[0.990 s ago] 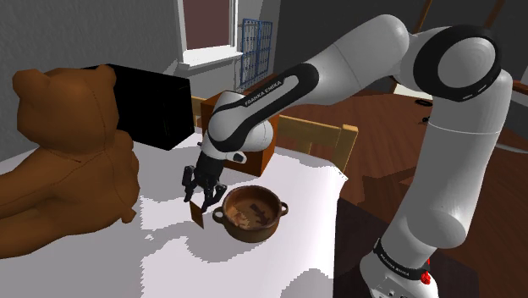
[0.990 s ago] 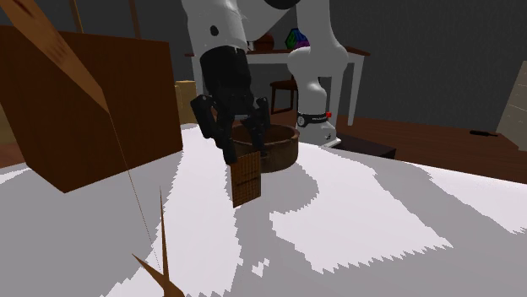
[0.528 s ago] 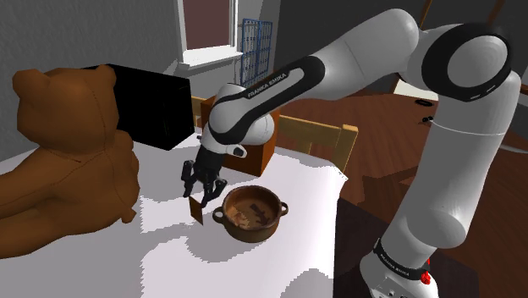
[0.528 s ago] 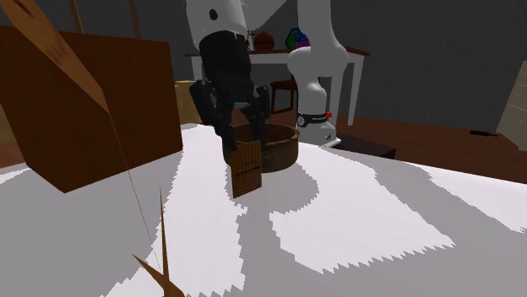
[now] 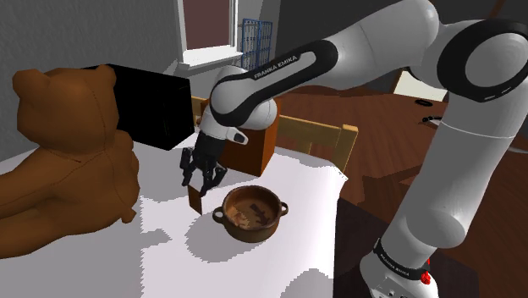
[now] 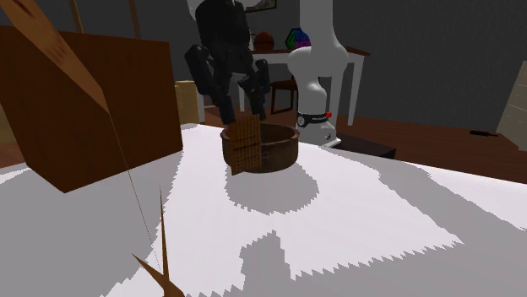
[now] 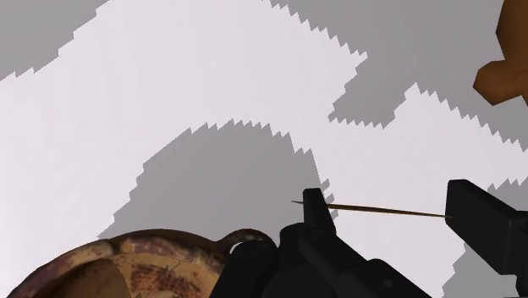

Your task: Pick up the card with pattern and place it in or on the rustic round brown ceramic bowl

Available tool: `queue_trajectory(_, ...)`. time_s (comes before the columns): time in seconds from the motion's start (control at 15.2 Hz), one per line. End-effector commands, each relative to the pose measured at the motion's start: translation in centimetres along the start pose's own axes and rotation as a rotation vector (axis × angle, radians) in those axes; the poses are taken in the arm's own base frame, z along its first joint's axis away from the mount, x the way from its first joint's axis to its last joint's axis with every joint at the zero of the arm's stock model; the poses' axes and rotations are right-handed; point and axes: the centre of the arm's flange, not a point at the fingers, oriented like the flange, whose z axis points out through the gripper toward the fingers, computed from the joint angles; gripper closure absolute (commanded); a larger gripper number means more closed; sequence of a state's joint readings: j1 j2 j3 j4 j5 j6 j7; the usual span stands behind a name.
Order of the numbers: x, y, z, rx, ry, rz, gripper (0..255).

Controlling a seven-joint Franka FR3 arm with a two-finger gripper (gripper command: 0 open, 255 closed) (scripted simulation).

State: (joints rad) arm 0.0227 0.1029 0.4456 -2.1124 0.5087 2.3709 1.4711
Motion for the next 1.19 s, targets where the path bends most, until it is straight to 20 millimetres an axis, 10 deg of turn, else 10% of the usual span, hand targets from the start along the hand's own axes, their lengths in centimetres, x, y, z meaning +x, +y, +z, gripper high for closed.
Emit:
queue_trajectory(0.0, -0.5, -0.1, -0.9, 0.0, 0.0, 0.0, 255)
queue_trajectory(1.12, -2.7, 0.9, -9.2, 0.0, 0.0, 0.0, 255)
